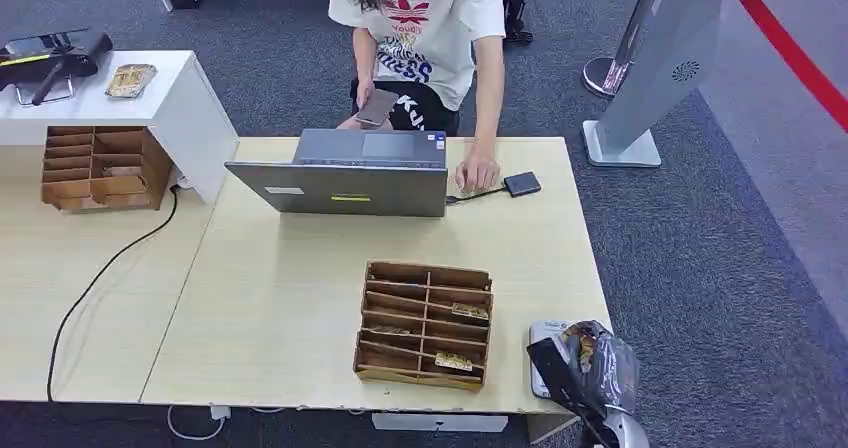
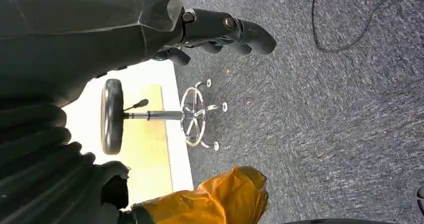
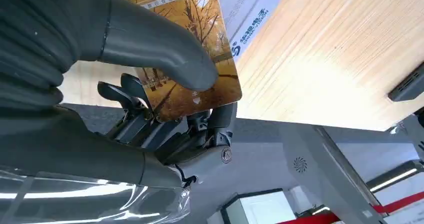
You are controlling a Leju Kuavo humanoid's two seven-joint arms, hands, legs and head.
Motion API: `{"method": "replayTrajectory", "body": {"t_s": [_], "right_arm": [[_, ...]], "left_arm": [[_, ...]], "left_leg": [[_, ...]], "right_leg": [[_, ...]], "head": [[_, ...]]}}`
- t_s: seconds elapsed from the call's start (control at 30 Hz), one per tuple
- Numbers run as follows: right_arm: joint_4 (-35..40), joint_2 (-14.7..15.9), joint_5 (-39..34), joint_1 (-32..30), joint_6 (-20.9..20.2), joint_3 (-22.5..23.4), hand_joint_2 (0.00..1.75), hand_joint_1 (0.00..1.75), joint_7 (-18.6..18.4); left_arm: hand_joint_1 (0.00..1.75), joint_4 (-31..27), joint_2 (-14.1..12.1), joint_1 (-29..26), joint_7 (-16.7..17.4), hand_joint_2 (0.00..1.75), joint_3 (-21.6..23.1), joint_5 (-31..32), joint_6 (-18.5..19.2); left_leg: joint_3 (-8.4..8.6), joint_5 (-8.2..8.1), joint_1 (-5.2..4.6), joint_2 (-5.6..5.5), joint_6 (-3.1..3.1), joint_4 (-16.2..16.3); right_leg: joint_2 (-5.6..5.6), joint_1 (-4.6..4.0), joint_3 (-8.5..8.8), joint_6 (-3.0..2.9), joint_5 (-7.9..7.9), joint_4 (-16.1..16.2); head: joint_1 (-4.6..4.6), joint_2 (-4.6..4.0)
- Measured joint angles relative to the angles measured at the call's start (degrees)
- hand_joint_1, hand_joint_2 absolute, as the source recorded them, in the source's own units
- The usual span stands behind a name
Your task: Pass the card to the sensor for recognition and then transmit it.
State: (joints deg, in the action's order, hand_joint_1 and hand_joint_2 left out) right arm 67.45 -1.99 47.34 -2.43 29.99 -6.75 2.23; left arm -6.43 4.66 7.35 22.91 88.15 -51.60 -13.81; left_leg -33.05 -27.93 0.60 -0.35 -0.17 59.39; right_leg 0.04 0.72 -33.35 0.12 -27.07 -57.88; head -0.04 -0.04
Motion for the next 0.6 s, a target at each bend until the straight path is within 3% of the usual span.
{"method": "replayTrajectory", "body": {"t_s": [0.6], "right_arm": [[0.0,-0.22,0.02,-0.02,-0.07,0.0,1.75,1.75,-0.15]], "left_arm": [[0.0,0.0,0.0,0.0,0.0,1.75,0.0,-0.59,-0.04]], "left_leg": [[0.01,0.0,0.0,0.0,0.0,0.0]], "right_leg": [[0.0,0.0,0.0,0.0,0.0,0.0]], "head": [[0.0,0.0]]}}
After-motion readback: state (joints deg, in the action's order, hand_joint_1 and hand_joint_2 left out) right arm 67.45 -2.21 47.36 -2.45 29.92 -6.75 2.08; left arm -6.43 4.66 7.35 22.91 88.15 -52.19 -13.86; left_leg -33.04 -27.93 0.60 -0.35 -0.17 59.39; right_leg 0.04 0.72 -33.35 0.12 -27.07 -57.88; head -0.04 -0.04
